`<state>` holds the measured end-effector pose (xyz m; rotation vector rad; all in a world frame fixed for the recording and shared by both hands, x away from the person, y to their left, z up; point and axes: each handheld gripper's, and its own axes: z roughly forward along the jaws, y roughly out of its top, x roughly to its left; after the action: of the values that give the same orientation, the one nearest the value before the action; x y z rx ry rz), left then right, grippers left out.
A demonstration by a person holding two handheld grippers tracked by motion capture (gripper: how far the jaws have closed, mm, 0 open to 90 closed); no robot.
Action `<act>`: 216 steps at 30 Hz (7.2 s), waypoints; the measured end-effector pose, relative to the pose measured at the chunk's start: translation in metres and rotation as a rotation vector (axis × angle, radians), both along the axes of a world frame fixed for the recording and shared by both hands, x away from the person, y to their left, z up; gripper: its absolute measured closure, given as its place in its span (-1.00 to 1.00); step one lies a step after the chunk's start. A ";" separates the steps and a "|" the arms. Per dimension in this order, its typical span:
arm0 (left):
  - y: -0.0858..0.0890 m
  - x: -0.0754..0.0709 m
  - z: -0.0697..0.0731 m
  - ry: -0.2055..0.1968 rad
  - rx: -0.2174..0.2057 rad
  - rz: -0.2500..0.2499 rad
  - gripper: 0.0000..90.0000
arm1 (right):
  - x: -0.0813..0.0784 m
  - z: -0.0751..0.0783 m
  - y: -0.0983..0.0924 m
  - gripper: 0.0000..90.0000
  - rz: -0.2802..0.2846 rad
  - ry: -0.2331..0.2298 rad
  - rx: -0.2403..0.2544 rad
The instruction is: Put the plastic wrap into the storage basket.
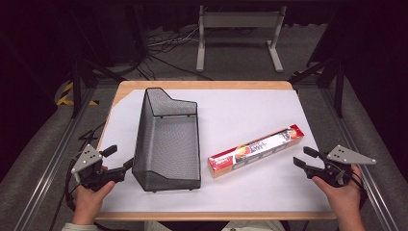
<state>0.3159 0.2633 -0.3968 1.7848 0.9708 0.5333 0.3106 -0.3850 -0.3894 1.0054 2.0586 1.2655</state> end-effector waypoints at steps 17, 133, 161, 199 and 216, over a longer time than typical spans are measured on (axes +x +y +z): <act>0.001 -0.009 0.002 0.007 0.000 0.002 -0.58 | 0.009 0.021 0.066 -0.08 0.210 0.000 0.042; 0.004 -0.008 -0.001 0.003 -0.007 0.048 -0.55 | 0.131 0.034 0.088 0.95 0.167 0.273 -0.201; 0.007 -0.011 -0.003 0.009 -0.005 0.058 -0.55 | 0.188 0.031 0.026 0.96 -0.045 0.364 -0.247; 0.013 -0.008 -0.003 0.009 -0.036 0.091 -0.55 | 0.168 0.000 -0.003 1.00 -0.098 0.683 -0.323; 0.010 -0.005 -0.003 0.010 -0.031 0.099 -0.55 | 0.099 -0.004 0.003 1.00 0.061 0.781 -0.343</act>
<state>0.3105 0.2728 -0.3996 1.7195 1.0732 0.5693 0.4100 -0.3817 -0.3933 1.4140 2.7655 0.5221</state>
